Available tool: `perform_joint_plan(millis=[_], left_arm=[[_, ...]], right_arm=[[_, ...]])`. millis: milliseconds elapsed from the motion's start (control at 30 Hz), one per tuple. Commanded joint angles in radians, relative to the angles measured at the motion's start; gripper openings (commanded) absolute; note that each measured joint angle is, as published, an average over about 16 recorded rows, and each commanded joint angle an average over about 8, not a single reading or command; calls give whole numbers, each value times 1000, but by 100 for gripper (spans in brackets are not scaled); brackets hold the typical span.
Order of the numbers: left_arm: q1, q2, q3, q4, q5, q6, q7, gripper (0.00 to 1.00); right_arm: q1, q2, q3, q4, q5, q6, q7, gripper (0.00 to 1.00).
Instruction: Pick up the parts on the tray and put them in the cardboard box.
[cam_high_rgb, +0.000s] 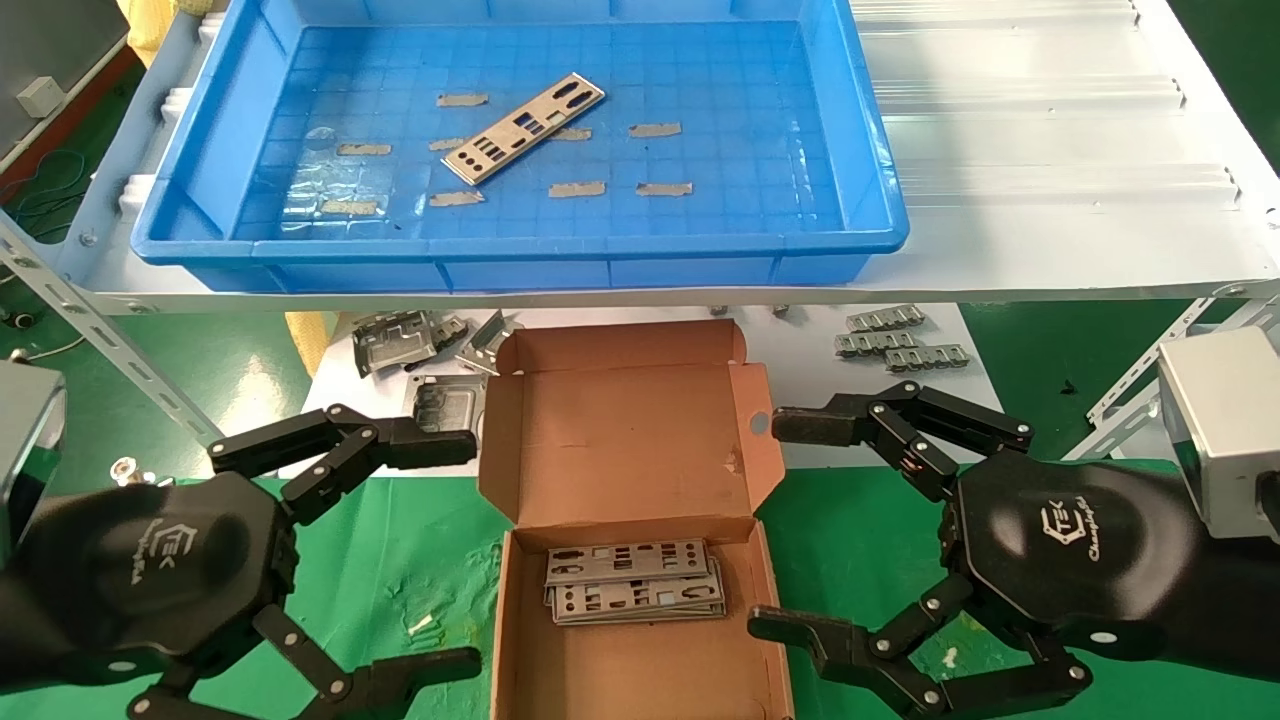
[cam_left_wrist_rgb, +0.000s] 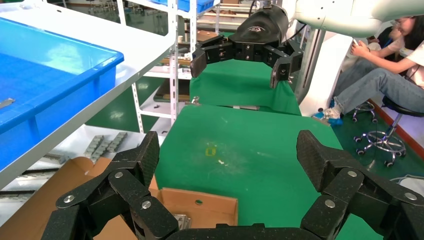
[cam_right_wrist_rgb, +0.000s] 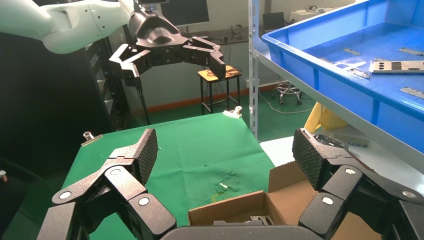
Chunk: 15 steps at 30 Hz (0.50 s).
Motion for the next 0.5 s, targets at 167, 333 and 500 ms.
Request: perform_joint_plan(millis=[167,333,500], left_arm=[[0,0,0,0,0,0,0,100],[0,0,0,0,0,0,0,100],[0,0,0,0,0,0,0,100]], right_arm=[[0,0,0,0,0,0,0,100],[0,0,0,0,0,0,0,100],[0,0,0,0,0,0,0,100]])
